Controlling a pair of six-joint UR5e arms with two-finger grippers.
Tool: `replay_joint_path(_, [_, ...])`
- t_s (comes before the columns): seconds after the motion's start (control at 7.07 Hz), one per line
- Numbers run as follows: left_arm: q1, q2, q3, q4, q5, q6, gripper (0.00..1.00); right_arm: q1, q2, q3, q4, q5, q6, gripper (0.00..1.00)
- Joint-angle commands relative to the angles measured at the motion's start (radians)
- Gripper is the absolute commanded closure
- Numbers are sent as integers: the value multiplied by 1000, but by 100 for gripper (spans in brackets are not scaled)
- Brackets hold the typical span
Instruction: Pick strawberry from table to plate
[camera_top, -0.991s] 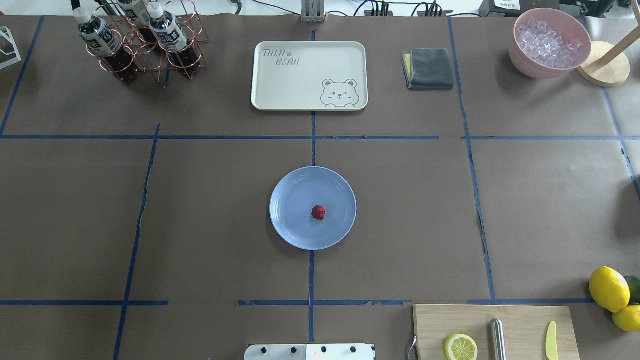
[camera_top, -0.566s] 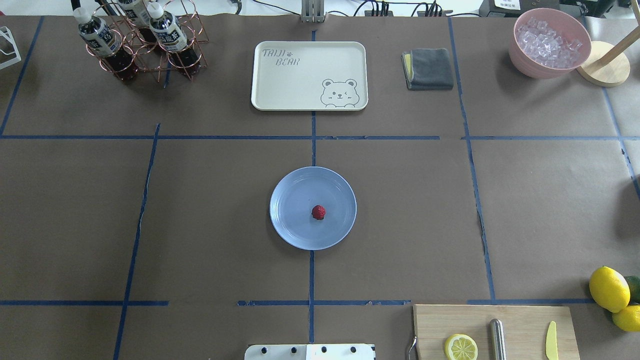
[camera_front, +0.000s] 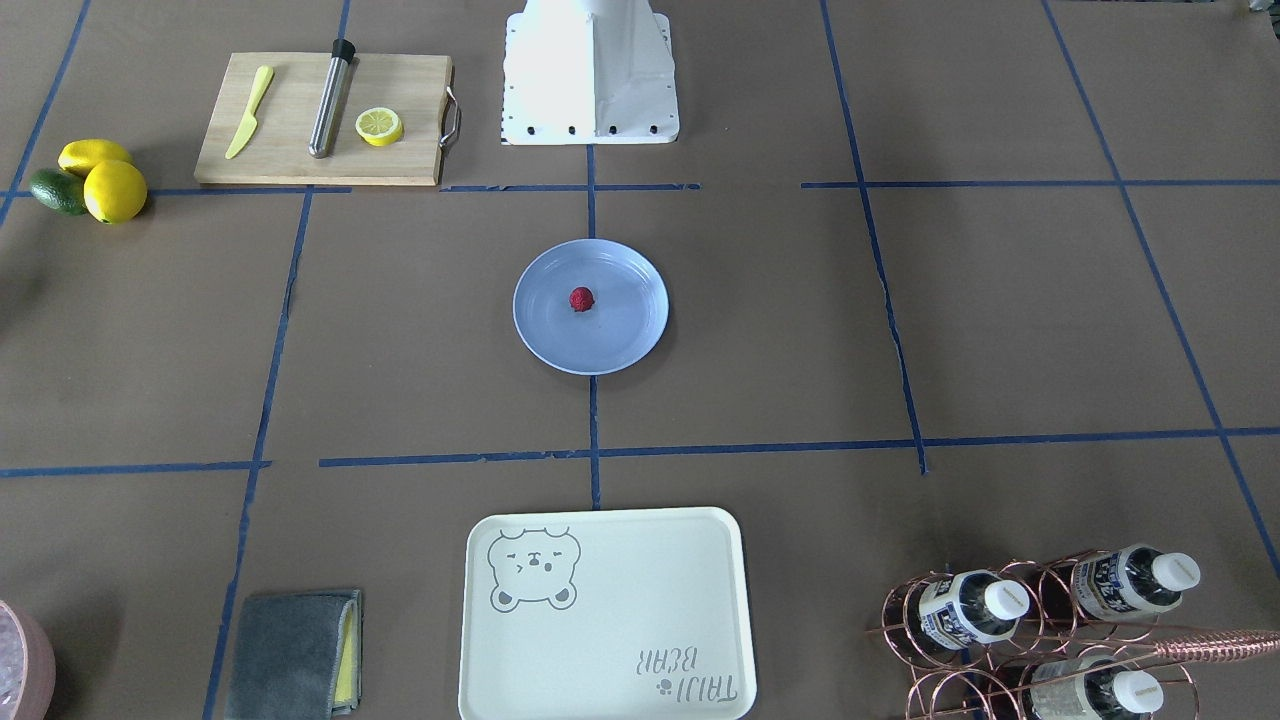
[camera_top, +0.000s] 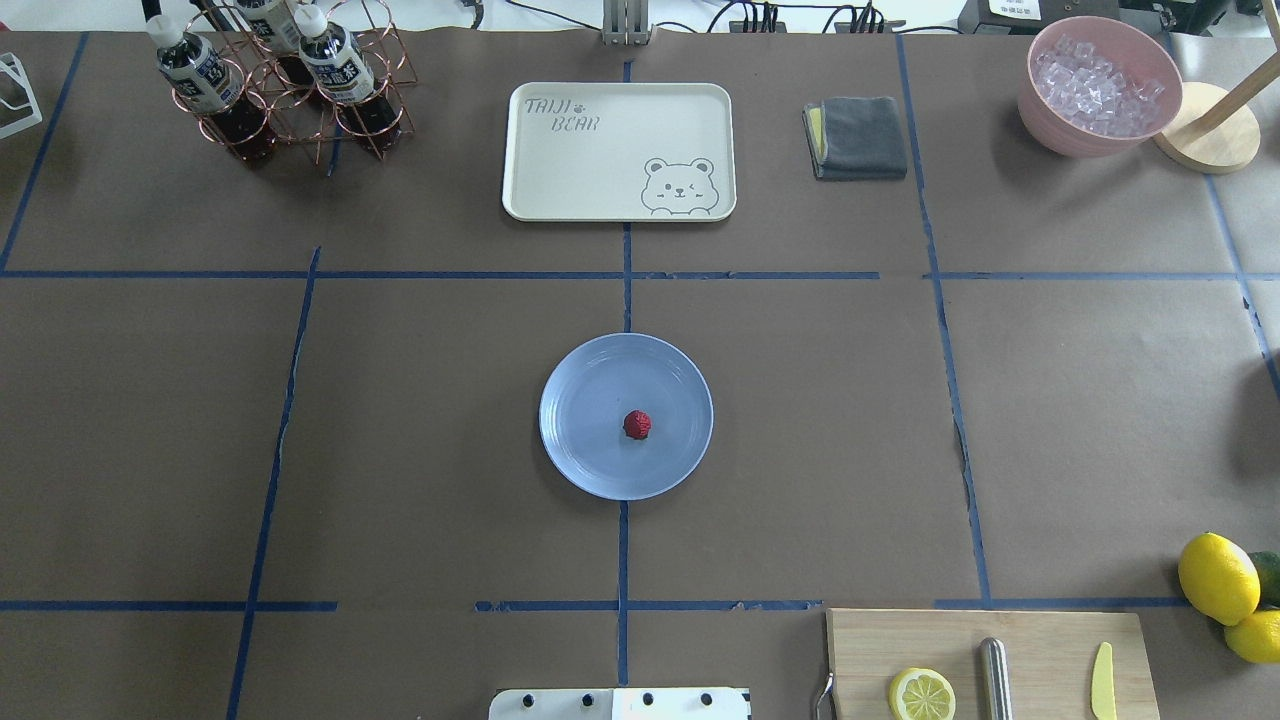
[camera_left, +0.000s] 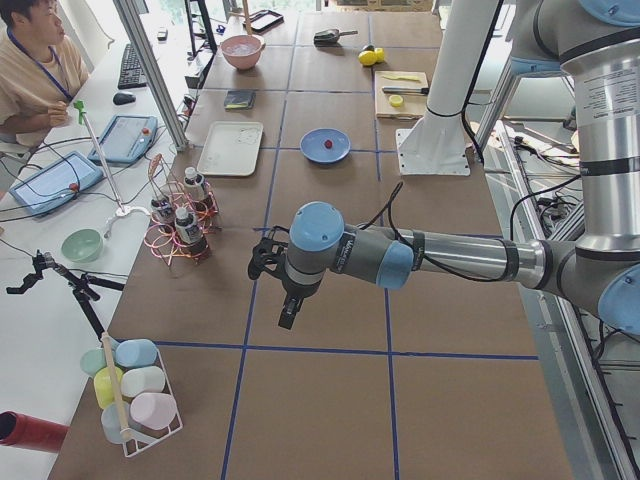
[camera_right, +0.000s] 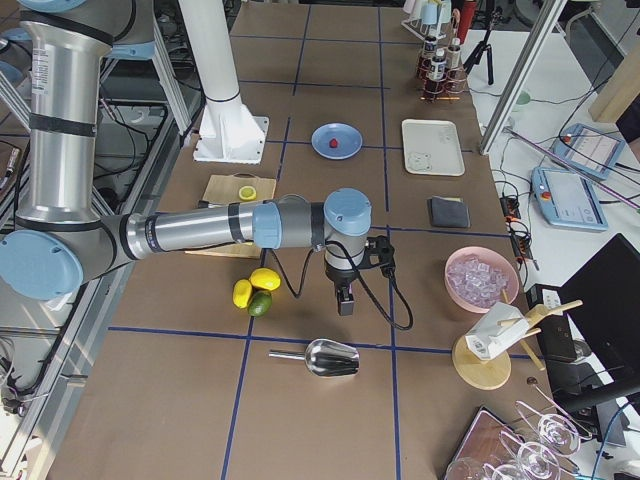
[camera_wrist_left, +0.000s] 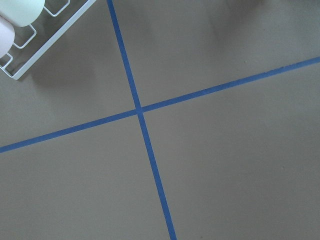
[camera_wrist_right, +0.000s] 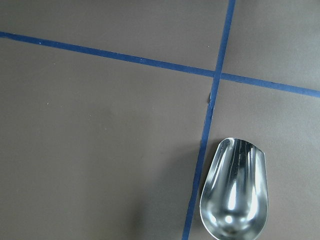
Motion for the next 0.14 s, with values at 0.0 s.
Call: replay_joint_path(0.0, [-29, 3, -8, 2, -24, 0, 0, 0, 1, 1, 3, 11, 1, 0])
